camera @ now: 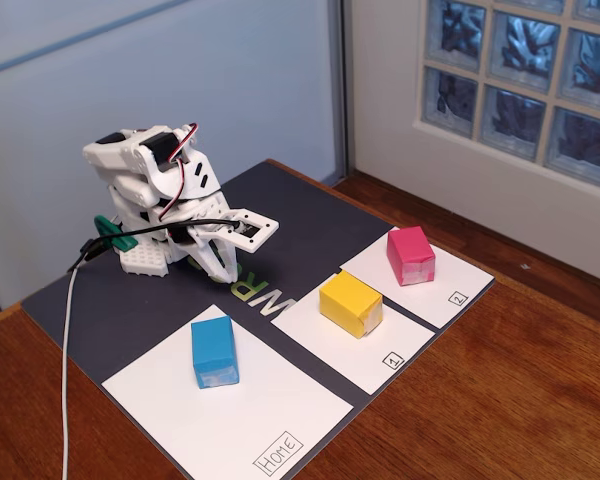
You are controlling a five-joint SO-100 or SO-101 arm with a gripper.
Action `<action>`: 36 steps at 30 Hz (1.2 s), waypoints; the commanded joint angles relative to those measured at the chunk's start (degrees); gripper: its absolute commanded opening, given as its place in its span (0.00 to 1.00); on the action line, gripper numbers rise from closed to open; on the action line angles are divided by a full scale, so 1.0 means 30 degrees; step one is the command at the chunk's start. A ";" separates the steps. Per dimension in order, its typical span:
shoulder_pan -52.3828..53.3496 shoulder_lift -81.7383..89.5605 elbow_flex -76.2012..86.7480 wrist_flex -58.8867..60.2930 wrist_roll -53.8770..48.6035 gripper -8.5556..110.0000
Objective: Move box yellow to home
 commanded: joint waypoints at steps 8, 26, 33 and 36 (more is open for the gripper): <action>0.0117 0.0996 0.0264 0.0820 -0.0059 0.07; 0.1816 0.0996 0.0264 0.0439 -0.0527 0.07; 0.0732 0.0996 -0.1113 -0.0322 0.1348 0.07; 0.0381 -0.0029 -0.2402 -0.0879 0.2666 0.07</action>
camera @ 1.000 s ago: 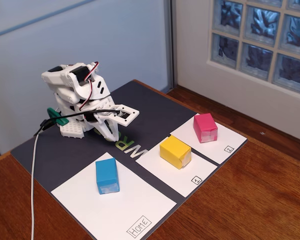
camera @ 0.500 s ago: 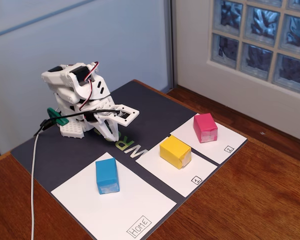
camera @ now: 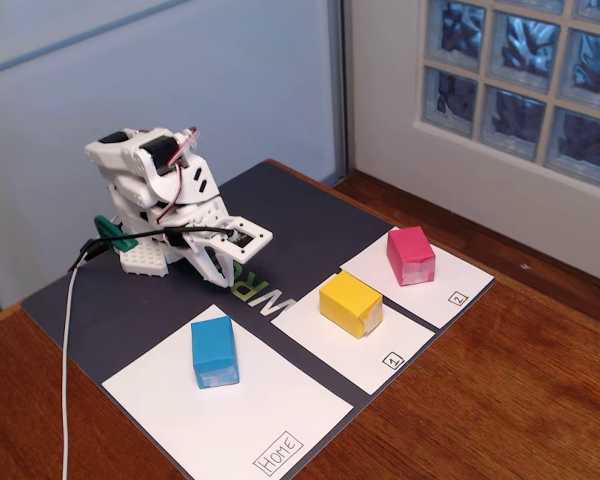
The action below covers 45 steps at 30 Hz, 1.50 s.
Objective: Move box yellow to home
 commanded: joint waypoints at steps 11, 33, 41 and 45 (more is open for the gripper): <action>-0.3984 -1.3916 -1.2246 -0.1934 0.4688 0.07; -0.8994 -2.9883 -3.1348 0.2637 0.9814 0.07; -0.8965 -3.2314 -3.1934 0.1641 0.9111 0.07; -0.8555 -3.3193 -3.1934 0.0703 0.8613 0.07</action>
